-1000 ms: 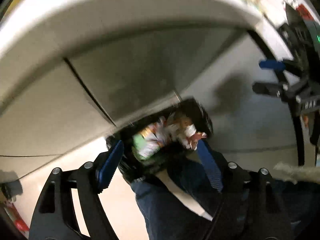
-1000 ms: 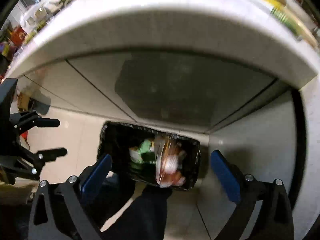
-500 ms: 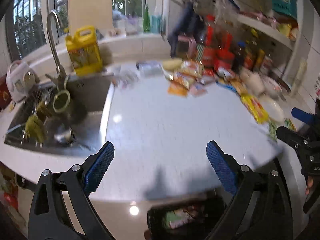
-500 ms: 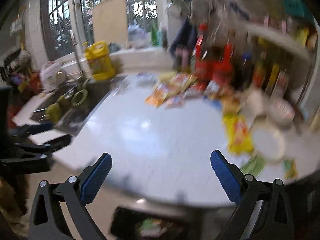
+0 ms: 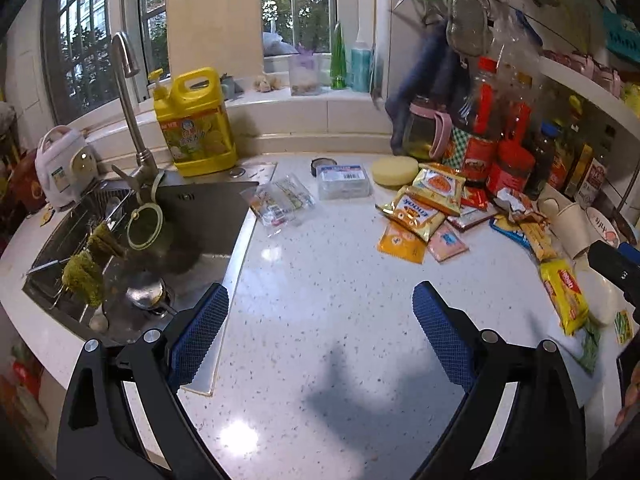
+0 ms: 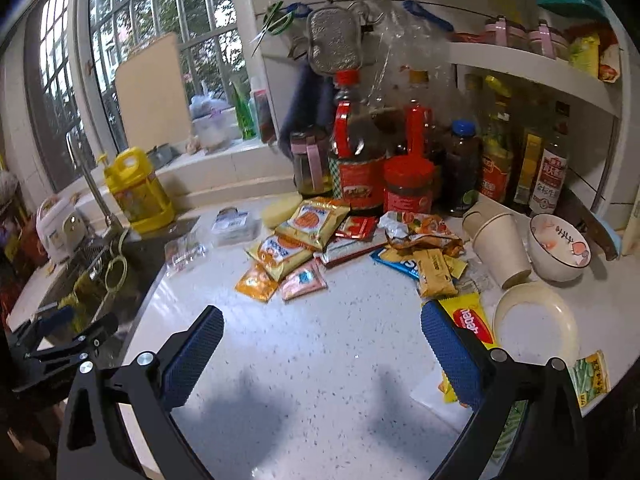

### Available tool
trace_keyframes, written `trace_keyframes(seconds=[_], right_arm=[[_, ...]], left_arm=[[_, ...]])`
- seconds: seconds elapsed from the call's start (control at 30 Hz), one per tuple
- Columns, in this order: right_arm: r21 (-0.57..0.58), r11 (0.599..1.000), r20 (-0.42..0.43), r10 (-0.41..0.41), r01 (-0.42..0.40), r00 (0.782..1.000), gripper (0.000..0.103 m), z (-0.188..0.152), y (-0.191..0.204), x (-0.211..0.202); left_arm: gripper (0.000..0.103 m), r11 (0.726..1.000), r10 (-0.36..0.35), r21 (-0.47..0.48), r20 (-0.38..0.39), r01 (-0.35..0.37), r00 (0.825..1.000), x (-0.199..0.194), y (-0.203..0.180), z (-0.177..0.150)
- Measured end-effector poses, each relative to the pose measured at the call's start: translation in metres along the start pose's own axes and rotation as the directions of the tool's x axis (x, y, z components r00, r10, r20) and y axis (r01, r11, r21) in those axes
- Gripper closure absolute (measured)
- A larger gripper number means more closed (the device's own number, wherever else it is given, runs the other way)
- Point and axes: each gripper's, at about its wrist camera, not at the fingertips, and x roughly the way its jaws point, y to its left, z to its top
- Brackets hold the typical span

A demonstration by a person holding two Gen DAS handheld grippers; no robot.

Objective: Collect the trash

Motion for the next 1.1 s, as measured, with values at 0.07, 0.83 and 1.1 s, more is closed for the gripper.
trace_keyframes(seconds=[0.07,0.83,1.1], right_arm=[[-0.002,1.0,0.004,-0.003,0.003,1.0,0.005,0.003,0.001,-0.002],[-0.029,1.0,0.053,-0.011,0.012,0.999,0.005,0.003,0.019,-0.039],[-0.037,0.999,0.061,-0.009,0.011,0.998,0.005,0.002,0.022,-0.047]], left_arm=[[0.012,1.0,0.011,0.008,0.005,-0.011,1.0,-0.003,-0.001,0.003],[0.012,1.0,-0.004,-0.029,0.049,0.006,0.999,-0.041,0.014,0.011],[0.012,1.0,0.0,-0.021,0.06,0.001,0.998,-0.05,0.013,0.012]])
